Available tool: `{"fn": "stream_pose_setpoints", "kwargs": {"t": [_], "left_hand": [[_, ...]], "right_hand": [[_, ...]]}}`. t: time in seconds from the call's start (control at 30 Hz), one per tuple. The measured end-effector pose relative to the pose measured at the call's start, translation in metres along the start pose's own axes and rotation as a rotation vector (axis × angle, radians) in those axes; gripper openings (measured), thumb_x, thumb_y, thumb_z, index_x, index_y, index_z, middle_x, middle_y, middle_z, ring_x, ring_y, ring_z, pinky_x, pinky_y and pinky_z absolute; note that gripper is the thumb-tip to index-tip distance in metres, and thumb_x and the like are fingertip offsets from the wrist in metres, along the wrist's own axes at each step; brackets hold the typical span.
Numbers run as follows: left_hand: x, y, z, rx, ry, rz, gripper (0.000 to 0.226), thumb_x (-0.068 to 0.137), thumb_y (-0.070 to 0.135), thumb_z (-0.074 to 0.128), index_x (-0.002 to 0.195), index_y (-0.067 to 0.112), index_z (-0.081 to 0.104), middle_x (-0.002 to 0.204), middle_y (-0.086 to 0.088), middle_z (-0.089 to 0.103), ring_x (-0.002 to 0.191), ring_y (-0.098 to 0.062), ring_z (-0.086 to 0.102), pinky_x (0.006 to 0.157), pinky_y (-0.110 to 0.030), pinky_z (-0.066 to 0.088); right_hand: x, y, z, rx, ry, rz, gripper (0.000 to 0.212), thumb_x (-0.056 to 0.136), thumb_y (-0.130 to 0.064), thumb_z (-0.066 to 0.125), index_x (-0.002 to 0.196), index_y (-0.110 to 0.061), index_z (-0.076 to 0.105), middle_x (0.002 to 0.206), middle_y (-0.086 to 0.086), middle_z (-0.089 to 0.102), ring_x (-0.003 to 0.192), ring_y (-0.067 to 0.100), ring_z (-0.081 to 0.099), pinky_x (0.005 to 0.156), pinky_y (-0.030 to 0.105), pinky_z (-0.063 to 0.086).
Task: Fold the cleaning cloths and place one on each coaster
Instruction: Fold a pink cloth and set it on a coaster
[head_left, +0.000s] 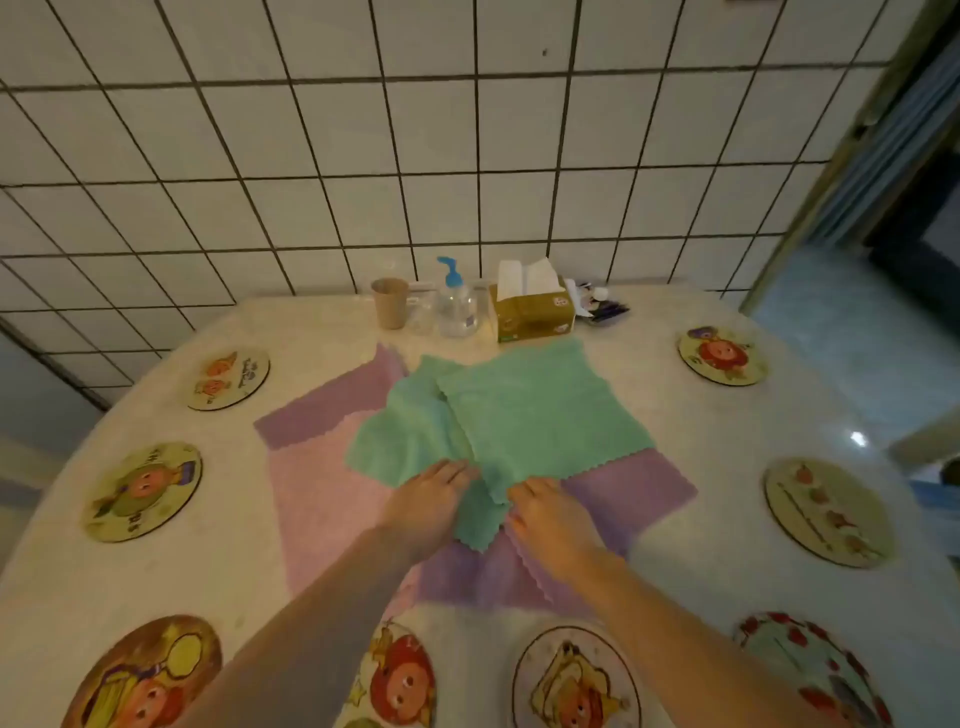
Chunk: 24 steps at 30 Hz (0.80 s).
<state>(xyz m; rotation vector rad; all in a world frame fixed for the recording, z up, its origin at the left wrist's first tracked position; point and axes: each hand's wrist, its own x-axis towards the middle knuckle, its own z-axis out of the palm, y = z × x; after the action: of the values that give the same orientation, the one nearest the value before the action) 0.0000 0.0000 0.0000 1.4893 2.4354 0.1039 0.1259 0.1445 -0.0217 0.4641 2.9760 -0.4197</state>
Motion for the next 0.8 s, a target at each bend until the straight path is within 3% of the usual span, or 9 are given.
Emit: {"fn": "stream_pose_setpoints", "kwargs": {"t": [0.07, 0.13, 0.23, 0.37, 0.43, 0.5, 0.57, 0.67, 0.8], "left_hand": [[0.024, -0.002, 0.01, -0.047, 0.038, 0.009, 0.062, 0.083, 0.0, 0.051, 0.143, 0.008, 0.039, 0.149, -0.009, 0.038, 0.136, -0.028, 0.039, 0.107, -0.036, 0.037], [0.043, -0.003, 0.019, 0.029, 0.048, 0.042, 0.055, 0.082, 0.003, 0.043, 0.136, 0.01, 0.05, 0.143, -0.007, 0.048, 0.127, -0.026, 0.05, 0.098, -0.033, 0.047], [0.067, -0.012, 0.031, 0.12, 0.022, 0.047, 0.056, 0.073, 0.013, 0.034, 0.116, 0.022, 0.068, 0.123, 0.0, 0.065, 0.109, -0.025, 0.065, 0.08, -0.032, 0.055], [0.085, -0.024, 0.041, 0.165, 0.009, 0.078, 0.055, 0.075, 0.012, 0.043, 0.126, 0.025, 0.061, 0.136, -0.002, 0.056, 0.126, -0.028, 0.051, 0.093, -0.039, 0.049], [0.095, -0.031, 0.039, 0.11, -0.037, 0.017, 0.059, 0.077, 0.015, 0.032, 0.129, 0.023, 0.059, 0.137, -0.004, 0.055, 0.128, -0.031, 0.049, 0.096, -0.042, 0.047], [0.107, -0.037, 0.038, -0.02, -0.055, 0.013, 0.054, 0.087, 0.017, 0.032, 0.139, 0.019, 0.047, 0.146, -0.007, 0.044, 0.137, -0.034, 0.035, 0.108, -0.045, 0.035], [0.121, -0.042, 0.036, -0.105, 0.009, 0.026, 0.051, 0.092, 0.009, 0.047, 0.142, 0.017, 0.041, 0.149, -0.009, 0.039, 0.141, -0.033, 0.028, 0.113, -0.043, 0.024], [0.147, -0.052, 0.024, -0.17, 0.078, -0.025, 0.056, 0.092, 0.002, 0.048, 0.144, 0.02, 0.038, 0.151, -0.005, 0.034, 0.142, -0.025, 0.027, 0.116, -0.032, 0.019], [0.18, -0.062, 0.002, -0.367, 0.156, -0.146, 0.046, 0.086, -0.001, 0.057, 0.131, 0.01, 0.056, 0.141, -0.01, 0.047, 0.132, -0.025, 0.042, 0.109, -0.022, 0.022]], "right_hand": [[0.021, 0.009, 0.012, 0.031, 0.013, -0.029, 0.027, 0.087, -0.027, 0.057, 0.108, -0.011, 0.06, 0.107, 0.008, 0.058, 0.107, 0.025, 0.053, 0.082, 0.035, 0.048], [0.038, 0.014, 0.021, -0.02, -0.009, -0.037, 0.029, 0.064, -0.034, 0.078, 0.085, -0.017, 0.067, 0.083, 0.001, 0.063, 0.084, 0.019, 0.063, 0.063, 0.027, 0.052], [0.057, 0.023, 0.046, -0.138, 0.029, -0.083, 0.034, 0.044, -0.041, 0.085, 0.066, -0.024, 0.065, 0.068, -0.007, 0.061, 0.066, 0.015, 0.062, 0.051, 0.026, 0.05], [0.063, 0.03, 0.043, -0.136, 0.095, -0.147, 0.02, 0.06, -0.036, 0.077, 0.068, -0.024, 0.064, 0.07, -0.008, 0.06, 0.068, 0.017, 0.059, 0.054, 0.029, 0.045], [0.064, 0.033, 0.032, -0.01, 0.162, -0.162, 0.012, 0.078, -0.035, 0.061, 0.071, -0.025, 0.06, 0.068, -0.008, 0.06, 0.066, 0.016, 0.059, 0.053, 0.029, 0.046], [0.066, 0.037, 0.011, 0.159, 0.176, -0.201, 0.019, 0.09, -0.032, 0.047, 0.076, -0.023, 0.056, 0.069, -0.006, 0.058, 0.064, 0.017, 0.057, 0.054, 0.03, 0.048], [0.067, 0.045, -0.017, 0.228, 0.132, -0.252, 0.023, 0.095, -0.032, 0.039, 0.083, -0.021, 0.055, 0.074, -0.004, 0.06, 0.067, 0.017, 0.057, 0.058, 0.033, 0.047], [0.068, 0.061, -0.068, 0.385, 0.055, -0.237, 0.024, 0.098, -0.036, 0.036, 0.094, -0.02, 0.054, 0.09, -0.005, 0.063, 0.078, 0.016, 0.058, 0.069, 0.034, 0.045], [0.074, 0.083, -0.122, 0.549, 0.174, -0.187, 0.011, 0.098, -0.025, 0.044, 0.095, -0.016, 0.051, 0.067, -0.014, 0.057, 0.059, 0.002, 0.059, 0.057, 0.022, 0.045]]}}
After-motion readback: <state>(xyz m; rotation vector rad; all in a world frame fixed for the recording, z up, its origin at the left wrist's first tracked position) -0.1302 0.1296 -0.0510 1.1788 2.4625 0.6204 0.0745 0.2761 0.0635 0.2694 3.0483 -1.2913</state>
